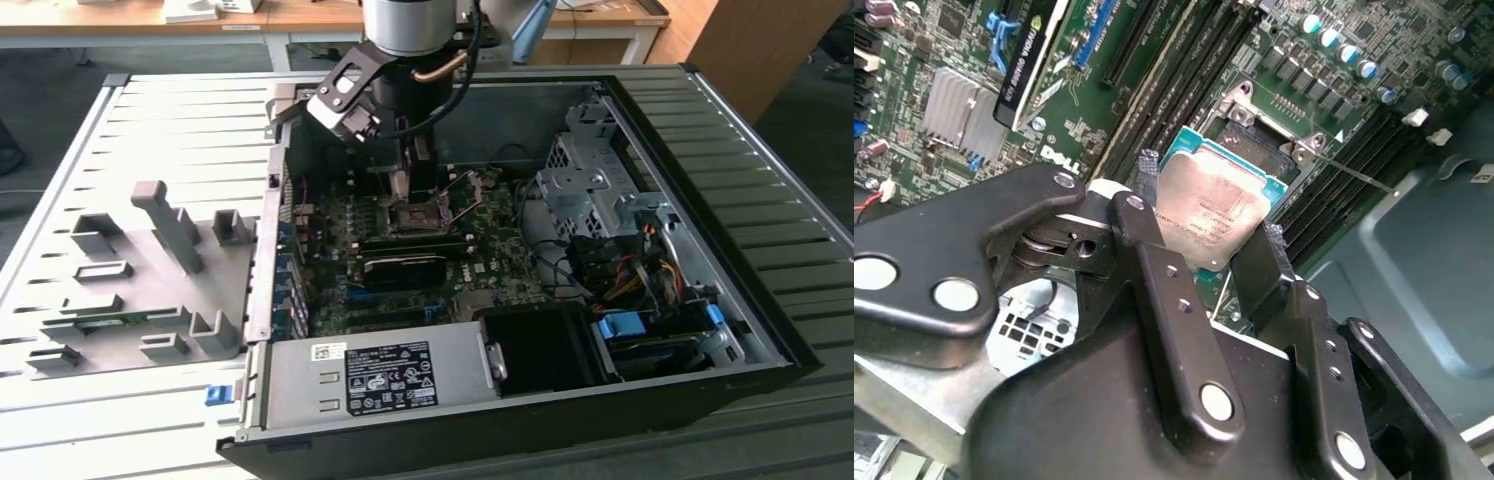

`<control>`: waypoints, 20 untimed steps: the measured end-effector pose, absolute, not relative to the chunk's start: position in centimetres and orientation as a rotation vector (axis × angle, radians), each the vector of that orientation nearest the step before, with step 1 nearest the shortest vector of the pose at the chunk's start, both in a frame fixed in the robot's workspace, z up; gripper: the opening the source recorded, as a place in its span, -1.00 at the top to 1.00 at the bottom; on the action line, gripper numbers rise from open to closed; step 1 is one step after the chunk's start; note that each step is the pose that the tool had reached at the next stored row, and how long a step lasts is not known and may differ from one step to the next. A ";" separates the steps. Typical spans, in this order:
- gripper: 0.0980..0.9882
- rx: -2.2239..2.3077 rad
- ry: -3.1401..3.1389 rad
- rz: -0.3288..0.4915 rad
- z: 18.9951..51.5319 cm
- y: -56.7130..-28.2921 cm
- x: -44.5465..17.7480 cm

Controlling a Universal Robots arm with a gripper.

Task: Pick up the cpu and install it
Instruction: 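Place the cpu into insertion slot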

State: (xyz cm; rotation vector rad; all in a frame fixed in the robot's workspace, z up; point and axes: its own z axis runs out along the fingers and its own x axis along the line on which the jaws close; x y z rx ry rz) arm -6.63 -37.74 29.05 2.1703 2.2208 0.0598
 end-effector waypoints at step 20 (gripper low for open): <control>0.00 2.169 2.220 0.058 25.8 -36.0 -4.9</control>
